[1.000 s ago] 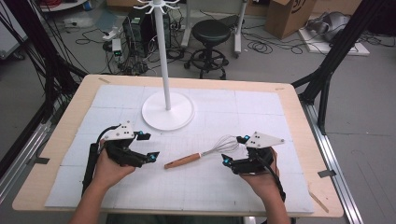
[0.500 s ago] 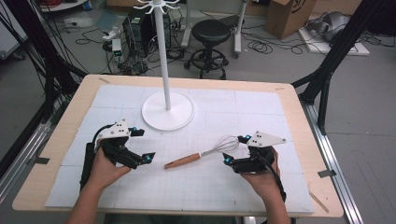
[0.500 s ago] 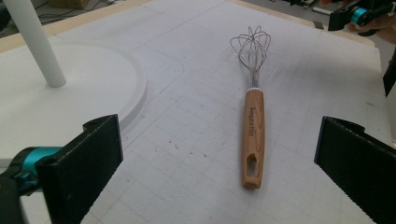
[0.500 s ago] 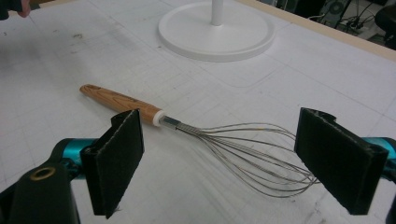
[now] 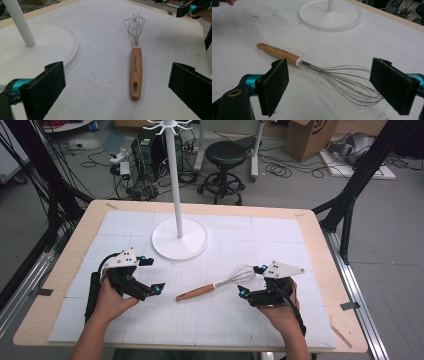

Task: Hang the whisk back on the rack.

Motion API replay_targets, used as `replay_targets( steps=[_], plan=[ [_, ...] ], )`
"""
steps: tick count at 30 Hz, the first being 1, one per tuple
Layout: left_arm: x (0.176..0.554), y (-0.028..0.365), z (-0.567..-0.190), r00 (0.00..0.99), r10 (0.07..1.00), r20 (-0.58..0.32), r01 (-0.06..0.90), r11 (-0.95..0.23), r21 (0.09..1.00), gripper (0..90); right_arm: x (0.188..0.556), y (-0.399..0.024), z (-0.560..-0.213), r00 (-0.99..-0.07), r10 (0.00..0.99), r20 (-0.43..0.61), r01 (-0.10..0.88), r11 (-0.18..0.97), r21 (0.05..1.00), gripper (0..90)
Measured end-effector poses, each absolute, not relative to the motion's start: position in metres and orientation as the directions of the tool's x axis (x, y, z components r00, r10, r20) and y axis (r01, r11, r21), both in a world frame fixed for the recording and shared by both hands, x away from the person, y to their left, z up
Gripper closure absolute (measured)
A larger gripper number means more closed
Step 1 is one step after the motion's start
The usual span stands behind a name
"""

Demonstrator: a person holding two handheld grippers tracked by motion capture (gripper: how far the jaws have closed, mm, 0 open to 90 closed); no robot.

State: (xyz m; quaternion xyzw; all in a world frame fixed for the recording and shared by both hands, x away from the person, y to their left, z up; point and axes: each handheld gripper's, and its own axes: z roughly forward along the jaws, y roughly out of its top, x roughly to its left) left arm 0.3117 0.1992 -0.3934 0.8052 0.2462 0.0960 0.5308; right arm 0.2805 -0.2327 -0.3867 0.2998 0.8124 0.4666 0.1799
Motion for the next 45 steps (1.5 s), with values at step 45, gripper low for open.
replay_targets(
  steps=[45],
  plan=[
    [0.308,0.207,-0.382,0.862,0.504,-0.06,0.241,-0.304,0.922,1.6,0.343,-0.11,-0.396,-0.949,0.313,-0.031,0.267,0.855,0.444,40.9]
  ],
)
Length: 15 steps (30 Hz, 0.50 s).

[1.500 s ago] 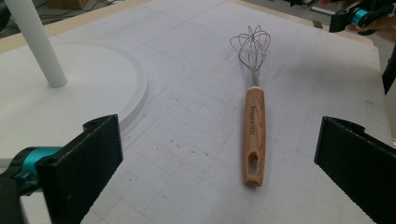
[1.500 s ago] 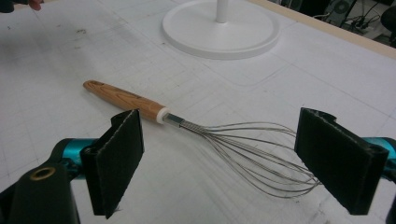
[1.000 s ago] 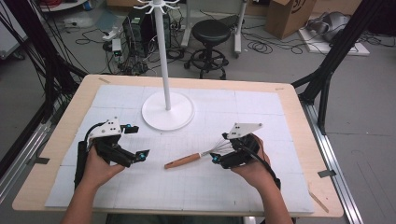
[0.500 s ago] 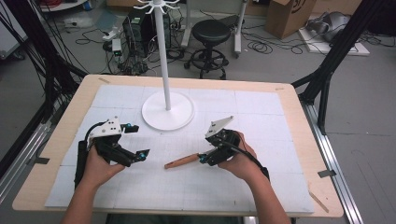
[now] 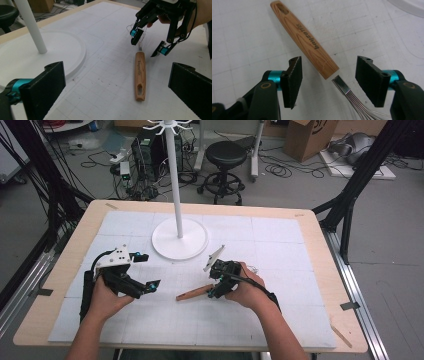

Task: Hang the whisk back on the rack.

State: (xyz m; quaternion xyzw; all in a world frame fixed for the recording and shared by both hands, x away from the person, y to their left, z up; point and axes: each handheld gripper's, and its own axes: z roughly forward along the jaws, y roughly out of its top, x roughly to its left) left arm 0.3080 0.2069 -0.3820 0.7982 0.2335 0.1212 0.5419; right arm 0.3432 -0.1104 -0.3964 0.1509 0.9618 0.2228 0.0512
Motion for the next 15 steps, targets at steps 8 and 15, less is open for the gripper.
replay_targets(
  steps=[8,15],
  plan=[
    [0.308,0.209,-0.382,0.859,0.508,-0.057,0.24,-0.302,0.923,1.6,0.353,-0.093,-0.404,-0.969,0.246,-0.035,0.219,0.914,0.342,44.3],
    [0.309,0.207,-0.383,0.86,0.507,-0.056,0.241,-0.307,0.921,1.6,0.354,-0.089,-0.413,-0.973,0.232,-0.017,0.219,0.939,0.264,49.1]
  ],
)
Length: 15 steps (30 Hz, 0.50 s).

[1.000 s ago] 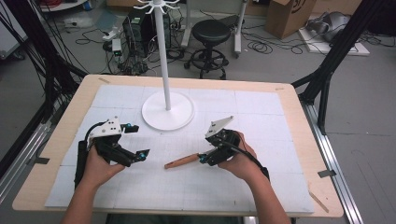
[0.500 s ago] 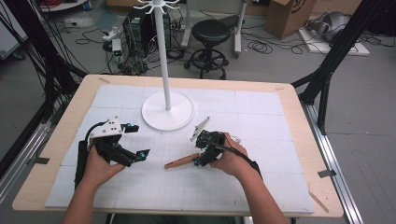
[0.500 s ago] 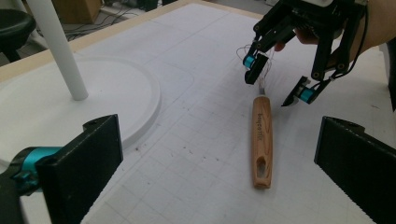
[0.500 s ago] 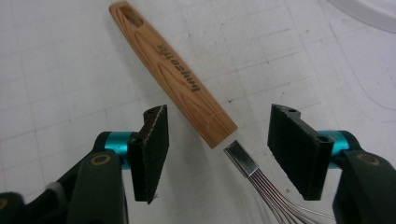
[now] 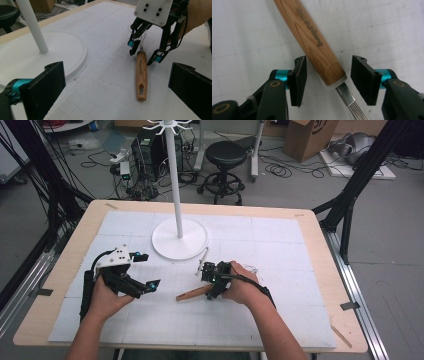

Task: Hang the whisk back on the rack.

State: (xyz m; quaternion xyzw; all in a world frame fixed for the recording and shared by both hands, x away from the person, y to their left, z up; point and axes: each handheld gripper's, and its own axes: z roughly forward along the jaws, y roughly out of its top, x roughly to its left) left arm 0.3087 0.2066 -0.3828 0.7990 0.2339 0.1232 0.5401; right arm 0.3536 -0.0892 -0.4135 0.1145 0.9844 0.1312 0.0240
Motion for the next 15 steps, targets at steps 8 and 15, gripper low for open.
replay_targets(
  steps=[8,15],
  plan=[
    [0.308,0.2059,-0.3833,0.858,0.51,-0.052,0.243,-0.315,0.917,1.6,0.3515,-0.0907,-0.4122,-0.977,0.214,-0.003,0.205,0.94,0.272,61.0],
    [0.309,0.206,-0.3838,0.858,0.511,-0.053,0.243,-0.311,0.919,1.6,0.3468,-0.0863,-0.4104,-0.982,0.19,-0.017,0.18,0.952,0.247,68.5]
  ],
)
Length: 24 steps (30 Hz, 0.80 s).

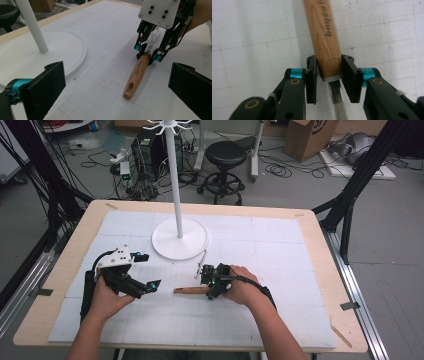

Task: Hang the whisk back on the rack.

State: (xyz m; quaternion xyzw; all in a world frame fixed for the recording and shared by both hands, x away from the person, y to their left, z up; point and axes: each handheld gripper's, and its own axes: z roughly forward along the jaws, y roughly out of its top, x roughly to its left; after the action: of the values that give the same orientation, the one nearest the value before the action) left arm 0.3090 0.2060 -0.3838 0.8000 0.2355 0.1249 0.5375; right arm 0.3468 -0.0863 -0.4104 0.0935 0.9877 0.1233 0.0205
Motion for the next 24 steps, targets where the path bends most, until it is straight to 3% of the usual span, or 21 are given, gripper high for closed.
replay_targets(
  steps=[8,24],
  plan=[
    [0.308,0.206,-0.384,0.858,0.511,-0.051,0.244,-0.318,0.916,1.6,0.345,-0.087,-0.408,-0.984,0.174,-0.027,0.162,0.954,0.254,69.9],
    [0.308,0.208,-0.382,0.855,0.516,-0.056,0.242,-0.301,0.922,1.6,0.346,-0.124,-0.36,-0.953,0.289,-0.086,0.195,0.807,0.557,70.6]
  ],
)
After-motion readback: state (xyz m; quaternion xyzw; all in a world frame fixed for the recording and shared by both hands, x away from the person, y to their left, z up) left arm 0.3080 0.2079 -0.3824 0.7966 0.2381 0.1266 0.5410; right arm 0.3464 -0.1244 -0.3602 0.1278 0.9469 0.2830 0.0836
